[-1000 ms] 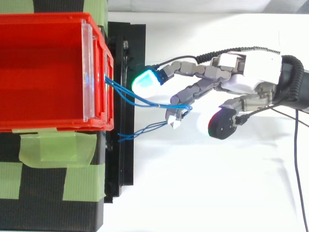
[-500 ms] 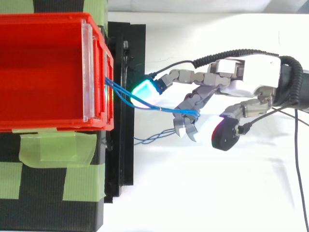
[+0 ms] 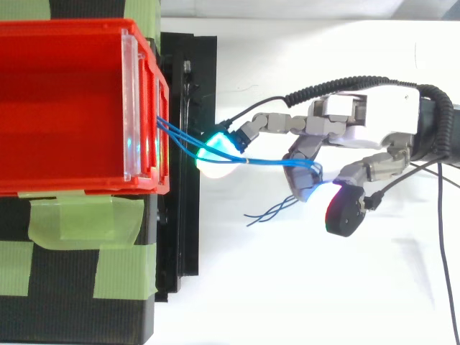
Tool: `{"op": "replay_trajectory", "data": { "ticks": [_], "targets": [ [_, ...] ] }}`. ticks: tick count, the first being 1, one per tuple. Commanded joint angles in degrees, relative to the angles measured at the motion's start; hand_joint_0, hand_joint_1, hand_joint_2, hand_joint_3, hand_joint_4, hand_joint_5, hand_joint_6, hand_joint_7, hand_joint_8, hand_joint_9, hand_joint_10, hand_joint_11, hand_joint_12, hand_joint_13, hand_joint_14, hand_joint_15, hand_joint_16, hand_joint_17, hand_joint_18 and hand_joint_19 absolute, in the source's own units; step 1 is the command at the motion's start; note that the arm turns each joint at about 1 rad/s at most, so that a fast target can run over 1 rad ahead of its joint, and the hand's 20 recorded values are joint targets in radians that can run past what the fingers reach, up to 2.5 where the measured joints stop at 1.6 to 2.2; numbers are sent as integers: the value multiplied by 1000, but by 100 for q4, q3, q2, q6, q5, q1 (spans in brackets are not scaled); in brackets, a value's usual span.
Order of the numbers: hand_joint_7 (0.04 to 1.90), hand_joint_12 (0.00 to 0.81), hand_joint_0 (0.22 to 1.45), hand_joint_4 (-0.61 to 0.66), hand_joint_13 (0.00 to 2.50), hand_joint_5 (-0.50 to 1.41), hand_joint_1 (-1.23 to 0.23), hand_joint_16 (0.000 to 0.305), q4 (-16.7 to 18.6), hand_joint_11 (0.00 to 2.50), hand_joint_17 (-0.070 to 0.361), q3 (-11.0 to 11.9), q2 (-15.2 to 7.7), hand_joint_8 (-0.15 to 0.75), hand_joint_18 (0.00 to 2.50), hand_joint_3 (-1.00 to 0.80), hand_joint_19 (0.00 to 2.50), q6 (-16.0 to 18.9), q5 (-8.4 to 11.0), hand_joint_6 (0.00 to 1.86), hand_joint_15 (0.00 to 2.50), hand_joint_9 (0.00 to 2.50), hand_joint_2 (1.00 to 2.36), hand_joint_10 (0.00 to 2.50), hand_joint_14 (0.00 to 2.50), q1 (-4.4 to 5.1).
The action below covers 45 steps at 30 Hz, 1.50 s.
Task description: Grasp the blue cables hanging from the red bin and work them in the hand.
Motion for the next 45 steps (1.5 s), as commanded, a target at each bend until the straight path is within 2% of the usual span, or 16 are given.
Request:
{"op": "replay_trajectory", "data": {
  "ticks": [1, 4, 9, 13, 14, 17, 19, 22, 25, 26, 28, 29, 31, 33, 36, 45],
  "targets": [
    [922, 408, 771, 285, 1121, -84, -569, 61, 17, 1658, 136, 0, 61, 331, 1088, -908, 1198, -5, -103, 11, 1363, 912, 1003, 1489, 1371, -17],
    [1028, 398, 783, 292, 1150, -22, -580, 59, 8, 1644, 134, 0, 113, 319, 1137, -922, 1209, -5, -112, 11, 1359, 936, 1003, 1803, 1542, -17],
    [1257, 383, 817, 215, 1172, 78, -610, 56, -36, 1619, 126, 0, 166, 310, 1219, -937, 1250, -5, -120, 1, 1303, 971, 1002, 2191, 1858, -26],
    [1188, 378, 849, 181, 1181, 29, -629, 52, -44, 1623, 117, 0, 166, 293, 1308, -924, 1395, -5, -138, 345, 1289, 996, 1003, 2489, 2087, -35],
    [1160, 375, 860, 180, 1177, 13, -634, 51, -44, 1643, 115, 0, 166, 289, 1330, -913, 1445, -5, -147, 436, 1270, 999, 1003, 2500, 2192, -35],
    [1118, 371, 883, 174, 1158, -2, -641, 49, -62, 1678, 111, 0, 289, 287, 1409, -913, 1578, -13, -129, 562, 1269, 1008, 1003, 2500, 2381, -44],
    [1104, 364, 889, 175, 1146, -4, -642, 48, -167, 1689, 107, 0, 351, 287, 1429, -910, 1643, -22, -120, 592, 1278, 998, 1005, 2500, 2479, -44],
    [1088, 362, 894, 178, 1123, -2, -638, 47, -326, 1798, 106, 0, 351, 288, 1501, -919, 1780, -22, -103, 622, 1305, 984, 1003, 2500, 2500, -52],
    [1083, 363, 892, 183, 1115, -2, -634, 47, -466, 1800, 106, 0, 351, 289, 1534, -925, 1848, 30, 328, 623, 1299, 967, 1003, 2500, 2500, -52],
    [1086, 365, 890, 184, 1113, -1, -633, 47, -554, 1795, 106, 0, 351, 288, 1541, -925, 1870, 127, 600, 619, 1292, 962, 1003, 2500, 2500, -52],
    [1083, 366, 887, 188, 1113, 0, -633, 47, -668, 1797, 106, 0, 351, 288, 1545, -925, 1869, 215, 864, 612, 1289, 960, 1003, 2500, 2500, -26],
    [1089, 368, 887, 185, 1113, 1, -632, 47, -774, 1797, 105, 0, 351, 289, 1547, -930, 1865, 294, 1092, 603, 1289, 959, 1003, 2500, 2500, -8],
    [1097, 364, 884, 188, 1114, 1, -631, 47, -932, 1826, 105, 9, 351, 290, 1547, -928, 1872, 408, 1382, 584, 1306, 960, 1003, 2500, 2500, 18],
    [1100, 364, 883, 188, 1114, 2, -631, 47, -1020, 1824, 105, 0, 351, 289, 1547, -928, 1874, 479, 1593, 577, 1295, 958, 1003, 2500, 2500, 36],
    [1101, 368, 881, 184, 1113, 3, -631, 47, -1020, 1819, 105, 0, 351, 290, 1548, -933, 1886, 523, 1664, 572, 1324, 956, 1003, 2500, 2500, 36],
    [1100, 367, 877, 184, 1113, 3, -629, 47, -1020, 1814, 105, 0, 351, 291, 1550, -943, 1879, 549, 1576, 577, 1293, 950, 1002, 2500, 2500, 36]
  ]
}}
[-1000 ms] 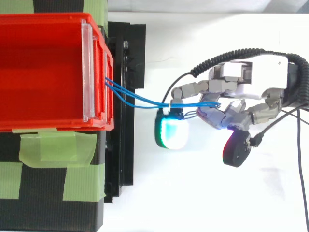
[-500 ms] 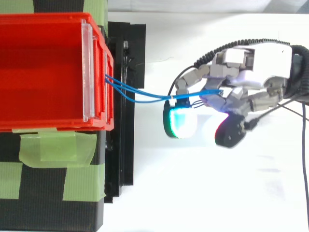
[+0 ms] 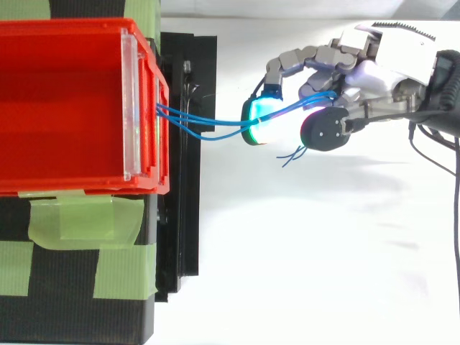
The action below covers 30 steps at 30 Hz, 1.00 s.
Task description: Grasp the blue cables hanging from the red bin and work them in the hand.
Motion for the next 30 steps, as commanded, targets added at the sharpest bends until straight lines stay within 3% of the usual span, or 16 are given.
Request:
{"op": "replay_trajectory", "data": {
  "ticks": [1, 6, 11, 22, 27, 30],
  "targets": [
    [1102, 369, 875, 185, 1112, 3, -629, 46, 8, 1849, 103, 0, 9, 293, 1548, -948, 1890, 3, -106, 581, 1318, 952, 1002, 2500, 2500, 0],
    [1093, 370, 871, 184, 1109, 2, -627, 47, 8, 1822, 105, 0, 106, 293, 1545, -952, 1885, -59, -325, 599, 1316, 950, 1002, 2500, 2500, -18],
    [1093, 368, 867, 186, 1109, -1, -624, 46, -10, 1826, 104, 0, 246, 293, 1547, -952, 1882, -252, -325, 633, 1293, 950, 1002, 2500, 2500, -35],
    [1086, 364, 865, 187, 1114, -9, -623, 46, -10, 1837, 104, 9, 246, 294, 1552, -955, 1896, -235, -299, 683, 1305, 951, 1002, 2500, 2500, -70],
    [1082, 365, 860, 187, 1114, -9, -621, 46, -45, 1843, 104, 0, 457, 287, 1554, -952, 1908, -305, -308, 693, 1304, 950, 1002, 2500, 2500, -97],
    [1086, 357, 858, 187, 1112, -8, -620, 46, -80, 1827, 104, 0, 457, 293, 1555, -947, 1900, -296, -325, 709, 1309, 958, 1002, 2500, 2500, -123]
  ]
}}
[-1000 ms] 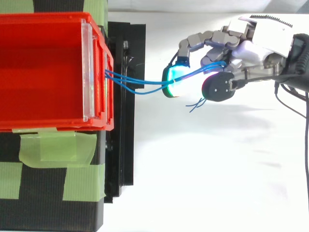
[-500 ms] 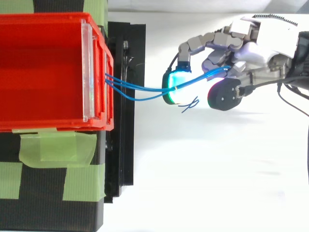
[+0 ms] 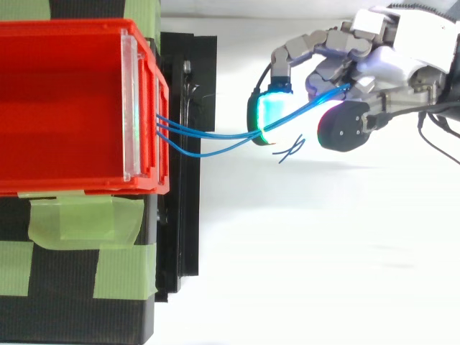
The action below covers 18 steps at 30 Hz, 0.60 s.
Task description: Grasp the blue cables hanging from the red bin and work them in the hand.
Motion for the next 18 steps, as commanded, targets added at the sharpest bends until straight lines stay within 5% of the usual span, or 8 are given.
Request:
{"op": "replay_trajectory", "data": {
  "ticks": [1, 18],
  "targets": [
    [1089, 365, 858, 192, 1114, -9, -620, 46, -30, 1839, 103, 8, 33, 287, 1555, -942, 1900, -16, -13, 723, 1305, 957, 1002, 2500, 2500, -35],
    [1080, 361, 846, 196, 1112, -25, -614, 47, -127, 1902, 107, -1, 200, 298, 1559, -881, 1915, -33, -21, 835, 1306, 962, 1005, 2500, 2500, -175]
  ]
}}
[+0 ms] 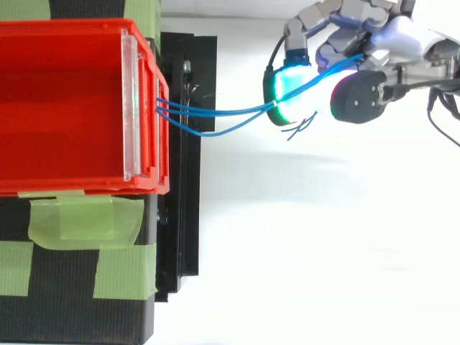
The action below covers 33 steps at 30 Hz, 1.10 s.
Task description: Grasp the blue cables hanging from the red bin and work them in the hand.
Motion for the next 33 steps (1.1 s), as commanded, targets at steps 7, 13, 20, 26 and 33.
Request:
{"op": "replay_trajectory", "data": {
  "ticks": [7, 13, 20, 26, 33],
  "targets": [
    [1077, 362, 841, 204, 1114, -23, -613, 48, -32, 1892, 107, 7, 2, 305, 1556, -902, 1928, -40, 24, 830, 1307, 964, 1004, 2500, 2500, -75],
    [1085, 368, 838, 200, 1116, -21, -612, 48, -41, 1893, 108, 25, 2, 298, 1562, -908, 1925, -110, 33, 804, 1312, 962, 1003, 2500, 2500, -84],
    [1081, 367, 847, 195, 1117, -21, -614, 47, -84, 1898, 106, 69, 2, 303, 1565, -916, 1922, -171, 24, 814, 1310, 966, 1003, 2500, 2500, -110],
    [1073, 365, 860, 197, 1119, -20, -617, 46, -93, 1904, 103, 201, 2, 296, 1572, -903, 1920, -180, 7, 826, 1295, 970, 1004, 2500, 2500, -154],
    [1073, 358, 873, 200, 1127, -18, -609, 46, -216, 1895, 104, 245, 2, 301, 1580, -876, 1919, -171, 7, 844, 1299, 983, 1006, 2500, 2500, -189]
  ]
}}
